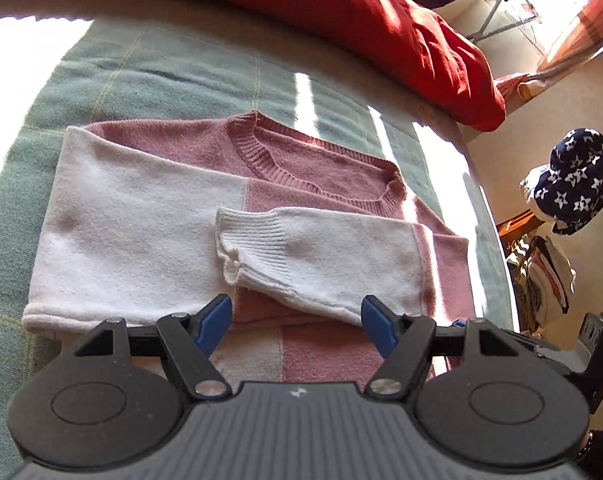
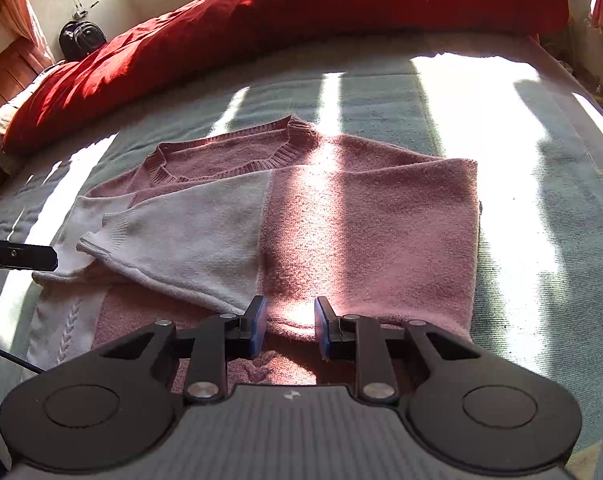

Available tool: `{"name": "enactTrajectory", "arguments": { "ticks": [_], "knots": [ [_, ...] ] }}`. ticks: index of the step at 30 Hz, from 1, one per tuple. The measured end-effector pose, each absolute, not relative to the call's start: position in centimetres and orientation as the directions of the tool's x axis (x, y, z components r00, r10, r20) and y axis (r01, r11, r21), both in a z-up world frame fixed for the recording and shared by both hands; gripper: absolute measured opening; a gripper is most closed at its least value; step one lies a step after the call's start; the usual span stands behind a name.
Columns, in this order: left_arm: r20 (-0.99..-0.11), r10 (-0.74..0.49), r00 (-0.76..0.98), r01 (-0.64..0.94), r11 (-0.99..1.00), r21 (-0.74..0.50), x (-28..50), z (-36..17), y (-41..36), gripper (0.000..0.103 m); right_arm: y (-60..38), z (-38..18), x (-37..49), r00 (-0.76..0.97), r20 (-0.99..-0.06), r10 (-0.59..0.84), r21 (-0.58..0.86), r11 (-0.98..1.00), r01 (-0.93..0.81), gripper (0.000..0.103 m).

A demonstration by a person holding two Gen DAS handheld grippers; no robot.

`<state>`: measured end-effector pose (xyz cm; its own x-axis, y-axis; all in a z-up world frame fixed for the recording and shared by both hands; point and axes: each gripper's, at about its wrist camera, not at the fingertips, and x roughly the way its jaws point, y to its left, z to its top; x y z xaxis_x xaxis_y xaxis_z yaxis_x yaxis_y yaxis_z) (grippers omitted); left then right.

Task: Fold clothes
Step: 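Pinch the white ribbed cuff with the left gripper and straighten it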

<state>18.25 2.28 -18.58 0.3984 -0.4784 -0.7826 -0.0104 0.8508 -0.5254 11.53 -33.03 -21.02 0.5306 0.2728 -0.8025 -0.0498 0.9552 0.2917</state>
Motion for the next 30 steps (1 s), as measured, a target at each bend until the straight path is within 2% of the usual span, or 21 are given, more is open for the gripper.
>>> {"name": "enactTrajectory", "arguments": {
  "ticks": [1, 5, 7, 9, 11, 12, 13, 14, 21, 23, 25, 26, 30],
  "knots": [
    [-0.785, -0.472, 0.4, -0.047, 0.845, -0.532, 18.6, -19.2, 2.4, 0.06, -33.2, -21.0, 11.4, 0.528, -0.803, 0.278, 0.297, 0.954, -0.05, 0.029],
    [-0.77, -0.495, 0.402, -0.164, 0.788, -0.593, 20.0, -22.2, 3.3, 0.054, -33.9, -20.9, 11.1, 0.526, -0.797, 0.296, 0.326, 0.945, -0.037, 0.029],
    [-0.765, -0.505, 0.399, -0.214, 0.76, -0.613, 20.6, -23.5, 3.7, 0.044, -34.2, -20.9, 11.0, 0.529, -0.796, 0.293, 0.325, 0.945, -0.034, 0.029],
    [-0.742, -0.521, 0.423, -0.213, 0.738, -0.64, 21.1, -23.5, 3.7, 0.044, -34.4, -20.9, 11.1, 0.532, -0.794, 0.294, 0.331, 0.943, -0.028, 0.029],
    [-0.714, -0.539, 0.447, -0.182, 0.727, -0.663, 21.4, -23.3, 3.5, 0.036, -34.5, -20.9, 11.1, 0.534, -0.792, 0.296, 0.339, 0.941, -0.019, 0.029],
    [-0.713, -0.539, 0.448, -0.161, 0.736, -0.657, 21.5, -23.1, 3.2, 0.028, -34.5, -20.9, 11.1, 0.534, -0.792, 0.295, 0.34, 0.94, -0.015, 0.029],
    [-0.714, -0.536, 0.45, -0.14, 0.748, -0.649, 21.7, -22.9, 2.9, 0.012, -34.6, -20.9, 11.1, 0.535, -0.792, 0.293, 0.34, 0.94, -0.012, 0.029],
    [-0.73, -0.512, 0.453, -0.115, 0.778, -0.617, 21.9, -22.6, 2.4, 0.005, -34.6, -20.9, 11.1, 0.537, -0.792, 0.291, 0.34, 0.94, -0.009, 0.029],
    [-0.723, -0.451, 0.523, 0.002, 0.85, -0.528, 22.4, -19.7, 1.7, 0.005, -34.6, -20.0, 11.3, 0.577, -0.788, 0.215, 0.268, 0.963, 0.006, 0.029],
    [-0.745, -0.429, 0.511, -0.004, 0.865, -0.502, 22.5, -20.0, 1.8, 0.006, -34.7, -20.1, 11.5, 0.585, -0.794, 0.165, 0.222, 0.975, 0.026, 0.03],
    [-0.794, -0.391, 0.465, -0.023, 0.891, -0.453, 22.5, -21.1, 2.0, 0.012, -34.9, -21.1, 11.8, 0.552, -0.826, 0.117, 0.17, 0.984, 0.046, 0.033],
    [-0.802, -0.383, 0.458, -0.032, 0.895, -0.446, 22.2, -21.2, 2.2, 0.012, -35.1, -21.9, 12.0, 0.53, -0.841, 0.108, 0.159, 0.986, 0.052, 0.033],
    [-0.827, -0.338, 0.449, -0.043, 0.916, -0.398, 21.4, -20.8, 2.8, 0.016, -36.0, -21.4, 11.6, 0.55, -0.827, 0.116, 0.181, 0.981, 0.066, 0.033]
  ]
}}
